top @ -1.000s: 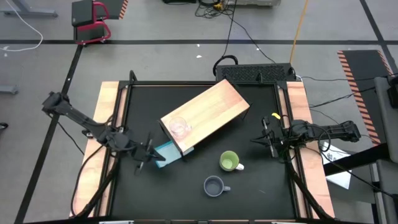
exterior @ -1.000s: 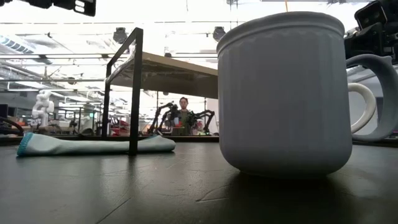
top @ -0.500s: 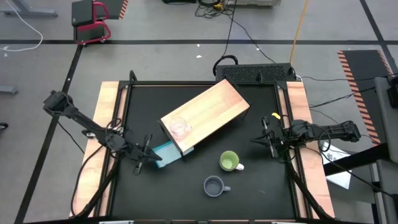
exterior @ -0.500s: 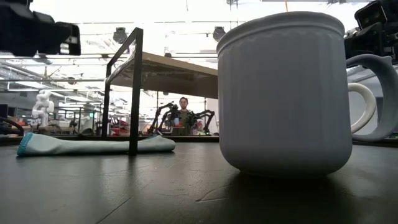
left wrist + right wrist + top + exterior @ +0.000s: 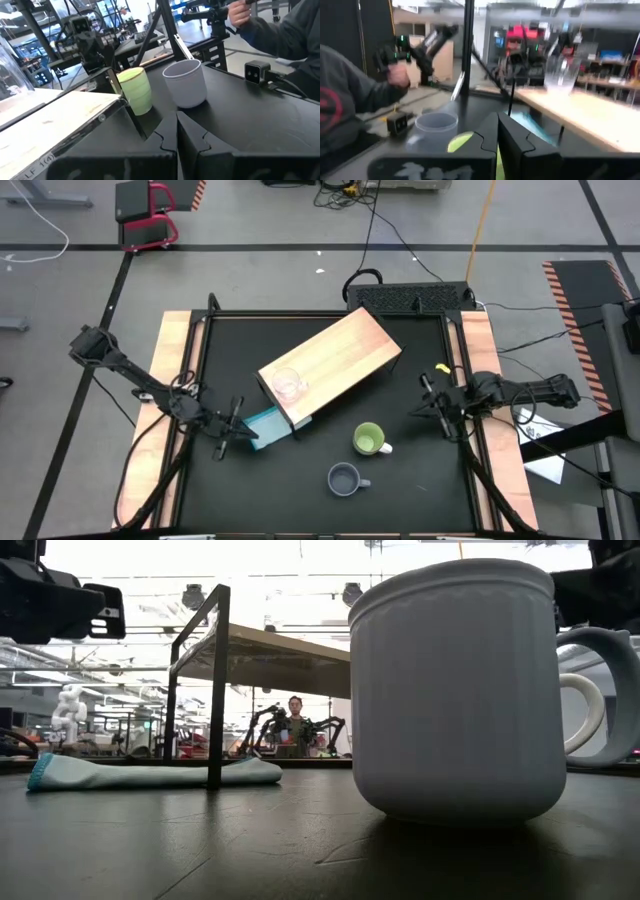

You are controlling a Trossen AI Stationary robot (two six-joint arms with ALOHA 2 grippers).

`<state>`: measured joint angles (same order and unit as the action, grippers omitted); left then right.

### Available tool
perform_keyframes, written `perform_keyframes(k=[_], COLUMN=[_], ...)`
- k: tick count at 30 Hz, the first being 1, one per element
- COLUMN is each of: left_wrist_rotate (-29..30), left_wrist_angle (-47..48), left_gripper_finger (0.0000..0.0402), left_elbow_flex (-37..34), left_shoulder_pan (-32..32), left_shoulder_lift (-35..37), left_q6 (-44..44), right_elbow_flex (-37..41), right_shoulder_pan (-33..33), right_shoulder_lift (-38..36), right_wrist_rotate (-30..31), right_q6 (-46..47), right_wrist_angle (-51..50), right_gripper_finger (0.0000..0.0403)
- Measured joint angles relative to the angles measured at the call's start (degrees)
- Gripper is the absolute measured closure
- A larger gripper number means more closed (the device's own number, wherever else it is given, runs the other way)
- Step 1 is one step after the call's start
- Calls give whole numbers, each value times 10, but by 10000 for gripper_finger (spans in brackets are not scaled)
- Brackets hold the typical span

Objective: Stack small to large cups/mugs on shelf
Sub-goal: Put the gray mug on the shelf

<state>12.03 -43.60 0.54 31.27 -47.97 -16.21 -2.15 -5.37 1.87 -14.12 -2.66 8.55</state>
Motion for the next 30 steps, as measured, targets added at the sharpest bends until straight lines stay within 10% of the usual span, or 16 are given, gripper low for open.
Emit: perform_keyframes(k=[30], left_wrist_rotate=[-6], left_wrist_angle=[32], left_gripper_finger=[400], left_elbow_flex=[1], left_shoulder_pan=[-24], left_shoulder_lift=[0], left_q6=[14], right_elbow_flex=[-3], right_shoulder_pan=[-125], right_shoulder_lift=[252], right_wrist_rotate=[7], right_q6=[-45], right_wrist_angle=[219], right_gripper_finger=[403])
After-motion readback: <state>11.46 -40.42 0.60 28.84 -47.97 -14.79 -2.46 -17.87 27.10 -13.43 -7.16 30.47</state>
